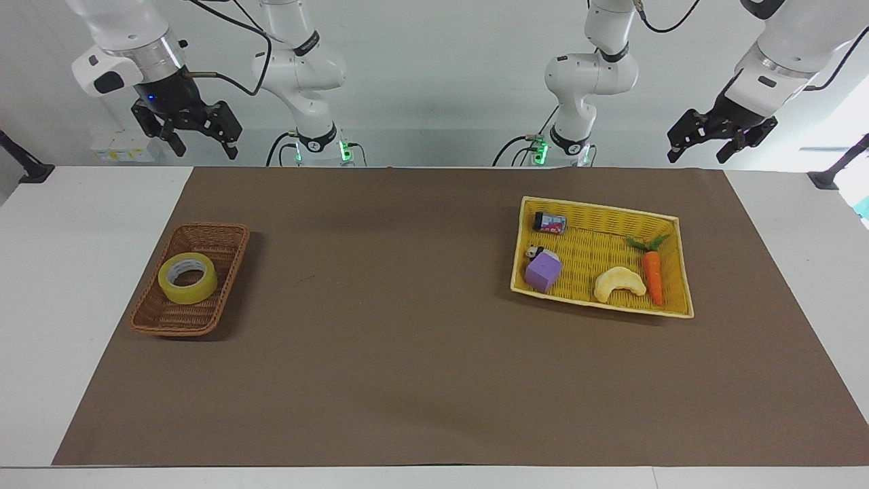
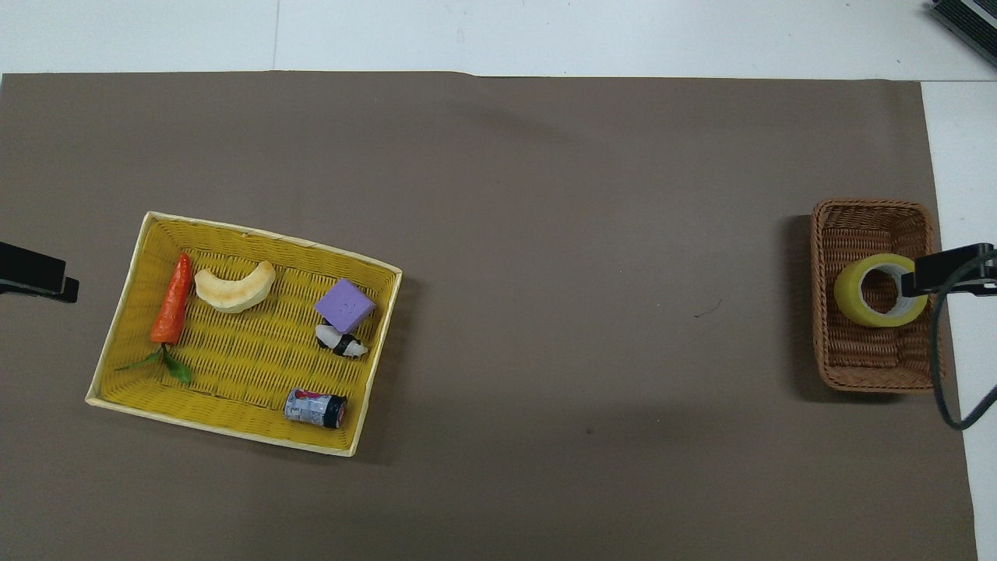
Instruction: Move tape to another basket
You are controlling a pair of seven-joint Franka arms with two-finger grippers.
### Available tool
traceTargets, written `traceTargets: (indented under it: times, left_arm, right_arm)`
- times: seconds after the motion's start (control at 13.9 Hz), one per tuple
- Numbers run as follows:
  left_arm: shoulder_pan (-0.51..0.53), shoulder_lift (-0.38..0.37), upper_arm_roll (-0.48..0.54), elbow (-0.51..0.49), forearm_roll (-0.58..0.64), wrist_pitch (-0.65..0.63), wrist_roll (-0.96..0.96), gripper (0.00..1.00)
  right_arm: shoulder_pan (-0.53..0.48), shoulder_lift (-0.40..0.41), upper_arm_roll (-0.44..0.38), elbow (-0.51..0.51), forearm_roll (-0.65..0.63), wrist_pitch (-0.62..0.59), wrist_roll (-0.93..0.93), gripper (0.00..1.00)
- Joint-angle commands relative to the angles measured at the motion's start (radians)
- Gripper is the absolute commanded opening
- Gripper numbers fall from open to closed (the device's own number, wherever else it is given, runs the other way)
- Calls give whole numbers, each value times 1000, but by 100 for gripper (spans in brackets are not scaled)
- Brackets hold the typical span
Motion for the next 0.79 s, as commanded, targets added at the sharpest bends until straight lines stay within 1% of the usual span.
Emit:
traceTargets:
  times: [0.0, 0.22, 0.36, 0.57, 0.65, 0.72]
  left_arm:
    - [6, -12, -2, -6, 11, -13, 6, 100]
    - [5, -12, -2, -6, 11, -13, 6, 100]
    - [5, -12, -2, -6, 11, -13, 6, 100]
    - [6, -12, -2, -6, 11, -13, 6, 100]
    - [5, -12, -2, -6, 11, -13, 6, 100]
    - [5, -12, -2, -6, 11, -13, 6, 100]
  right_arm:
    - [-23, -37, -1, -58, 0, 23, 4, 100]
    - [-14, -30, 7, -43, 2, 32, 4, 100]
    - [-11, -30, 21, -44, -18, 38, 7, 100]
    - [-17, -28, 21, -44, -33, 51, -14, 100]
    - [-15, -24, 21, -32, -40, 45, -36, 100]
    - [-17, -8, 21, 12, -41, 11, -43, 100]
